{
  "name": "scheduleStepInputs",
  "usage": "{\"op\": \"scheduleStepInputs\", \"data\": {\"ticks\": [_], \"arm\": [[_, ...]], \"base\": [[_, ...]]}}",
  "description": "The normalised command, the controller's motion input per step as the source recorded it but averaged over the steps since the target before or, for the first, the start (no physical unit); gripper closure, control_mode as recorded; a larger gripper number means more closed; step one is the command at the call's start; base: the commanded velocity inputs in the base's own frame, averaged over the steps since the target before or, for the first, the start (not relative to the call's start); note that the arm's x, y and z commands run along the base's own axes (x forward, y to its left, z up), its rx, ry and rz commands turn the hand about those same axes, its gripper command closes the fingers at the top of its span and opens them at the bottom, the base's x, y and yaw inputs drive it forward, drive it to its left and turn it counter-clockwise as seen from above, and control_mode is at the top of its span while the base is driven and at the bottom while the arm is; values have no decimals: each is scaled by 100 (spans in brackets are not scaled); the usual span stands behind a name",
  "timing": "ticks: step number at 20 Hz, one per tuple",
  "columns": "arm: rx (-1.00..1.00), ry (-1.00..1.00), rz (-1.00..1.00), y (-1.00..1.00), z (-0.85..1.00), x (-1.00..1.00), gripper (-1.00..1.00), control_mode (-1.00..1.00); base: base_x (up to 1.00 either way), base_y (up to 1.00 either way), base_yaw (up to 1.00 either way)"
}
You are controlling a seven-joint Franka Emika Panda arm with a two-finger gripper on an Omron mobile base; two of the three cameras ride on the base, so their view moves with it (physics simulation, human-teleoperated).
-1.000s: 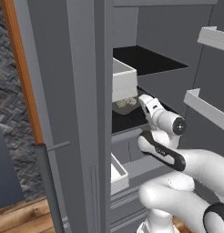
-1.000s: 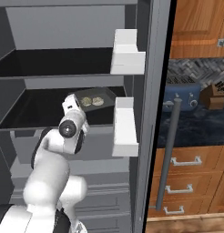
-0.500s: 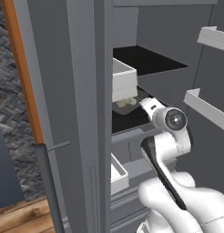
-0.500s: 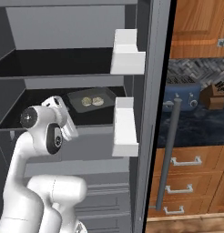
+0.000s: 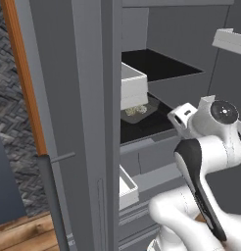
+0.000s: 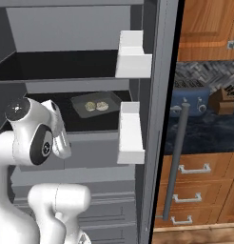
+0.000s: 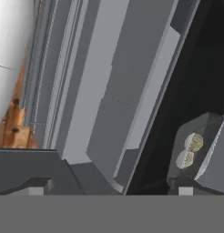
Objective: Place two dumplings into each of the tupperware containers and then place the containers in the fridge.
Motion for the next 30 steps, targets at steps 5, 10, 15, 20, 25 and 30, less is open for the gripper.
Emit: {"op": "scheduleStepInputs", "data": {"ticks": [5,10,15,20,25,30], "arm": [[2,-2,3,12,-39,-46,-100,-100],[0,-1,2,0,-18,-26,-100,-100],[0,-1,0,0,-3,-8,-100,100],[0,0,0,0,0,0,-100,100],[0,0,0,0,0,0,-100,100],[0,0,0,0,0,0,-100,100]], "base": [[0,0,0],[0,0,0],[-60,0,2],[-84,0,4],[-97,-27,5],[-87,-37,3]]}}
